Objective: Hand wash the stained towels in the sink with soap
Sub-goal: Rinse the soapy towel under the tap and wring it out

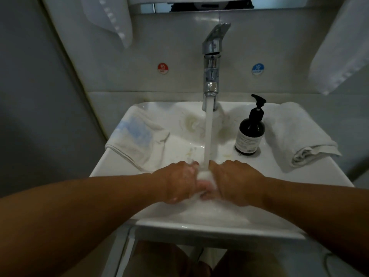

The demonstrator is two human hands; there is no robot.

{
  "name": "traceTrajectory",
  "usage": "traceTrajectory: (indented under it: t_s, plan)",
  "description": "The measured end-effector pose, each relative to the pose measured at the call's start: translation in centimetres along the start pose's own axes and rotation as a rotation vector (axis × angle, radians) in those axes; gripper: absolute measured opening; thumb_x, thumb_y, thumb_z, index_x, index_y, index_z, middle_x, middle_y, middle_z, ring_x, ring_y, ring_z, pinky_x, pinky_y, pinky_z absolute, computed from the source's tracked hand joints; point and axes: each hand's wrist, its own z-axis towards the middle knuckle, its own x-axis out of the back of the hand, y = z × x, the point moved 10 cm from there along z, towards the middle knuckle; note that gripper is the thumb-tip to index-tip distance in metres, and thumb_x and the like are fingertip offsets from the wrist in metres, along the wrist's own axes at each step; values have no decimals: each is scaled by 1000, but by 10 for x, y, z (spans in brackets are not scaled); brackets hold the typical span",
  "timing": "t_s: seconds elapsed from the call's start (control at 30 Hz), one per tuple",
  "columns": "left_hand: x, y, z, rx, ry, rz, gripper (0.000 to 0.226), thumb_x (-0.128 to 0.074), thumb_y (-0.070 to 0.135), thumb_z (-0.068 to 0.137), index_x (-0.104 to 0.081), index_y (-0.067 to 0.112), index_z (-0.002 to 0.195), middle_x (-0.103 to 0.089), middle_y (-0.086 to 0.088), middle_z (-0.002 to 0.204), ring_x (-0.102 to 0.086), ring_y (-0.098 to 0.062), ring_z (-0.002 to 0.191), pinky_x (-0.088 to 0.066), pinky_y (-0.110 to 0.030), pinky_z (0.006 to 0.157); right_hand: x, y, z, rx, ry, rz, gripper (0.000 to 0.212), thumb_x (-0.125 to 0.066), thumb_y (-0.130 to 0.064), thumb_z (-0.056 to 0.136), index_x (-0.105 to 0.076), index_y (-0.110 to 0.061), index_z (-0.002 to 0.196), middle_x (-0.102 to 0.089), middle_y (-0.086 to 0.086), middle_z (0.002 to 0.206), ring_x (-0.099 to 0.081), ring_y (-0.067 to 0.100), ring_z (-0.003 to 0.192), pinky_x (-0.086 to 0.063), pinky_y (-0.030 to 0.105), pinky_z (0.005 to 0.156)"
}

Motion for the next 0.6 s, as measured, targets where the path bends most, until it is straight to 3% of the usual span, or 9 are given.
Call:
traceTrajectory:
  t_s: [0.07, 0.2, 0.27, 0.33, 0.37, 0.43, 0.5, 0.6]
  plan:
    - [0, 0, 2, -11, 10, 58, 58, -37, 79, 86, -58, 31, 113, -59, 3, 113, -58, -16, 100, -50, -31, 86, 5, 2, 0, -18, 21, 17, 86, -59, -86, 73, -41, -29, 135, -63, -3, 106, -61, 15, 86, -57, 37, 80]
    - [9, -6, 4, 10, 38, -91, 70, -43, 87, 79, -66, 30, 112, -68, 6, 97, -66, -13, 85, -58, -39, 83, 9, 4, -1, 17, -8, 237, 70, -68, -86, 63, -61, -35, 110, -67, -13, 97, -63, 7, 85, -56, 33, 80]
    - [2, -9, 4, 38, -61, -111, 75, -40, 90, 80, -65, 31, 118, -68, 5, 98, -64, -14, 87, -55, -38, 87, 2, 2, -3, 43, -108, 394, 70, -71, -81, 66, -63, -36, 119, -66, -16, 113, -62, 7, 99, -51, 30, 89]
    - [4, -13, 1, 69, -89, -76, 66, -43, 84, 84, -66, 27, 108, -68, 3, 91, -63, -14, 85, -50, -33, 83, 1, 6, -4, 33, -121, 358, 87, -65, -85, 69, -50, -35, 139, -56, -14, 130, -55, 11, 112, -43, 27, 95]
    - [11, -16, 1, 80, -46, -39, 62, -45, 80, 86, -66, 25, 106, -68, 2, 92, -63, -17, 88, -49, -33, 82, 5, 9, -5, 35, -82, 300, 83, -60, -84, 75, -45, -36, 142, -54, -10, 131, -53, 12, 111, -42, 27, 93]
    - [28, -20, -4, 85, 71, 25, 59, -43, 71, 94, -63, 24, 124, -69, -4, 114, -63, -22, 105, -48, -35, 92, 13, 10, -11, 53, -21, 205, 72, -49, -75, 90, -33, -37, 148, -50, -4, 130, -52, 14, 106, -43, 29, 92]
    - [24, -18, -11, 51, 45, -41, 61, -39, 63, 100, -42, 25, 148, -58, -6, 139, -56, -24, 122, -45, -37, 104, 12, 7, -18, 85, -46, 189, 77, -47, -67, 96, -13, -35, 157, -43, 1, 142, -49, 15, 115, -41, 31, 100]
    - [-3, -15, -21, 91, -122, 28, 92, -39, 80, 89, -6, 31, 159, -33, -5, 159, -39, -27, 141, -35, -47, 116, -3, -2, -22, 110, -127, 81, 106, -54, -80, 82, 7, -36, 157, -30, 4, 152, -42, 24, 130, -40, 41, 109]
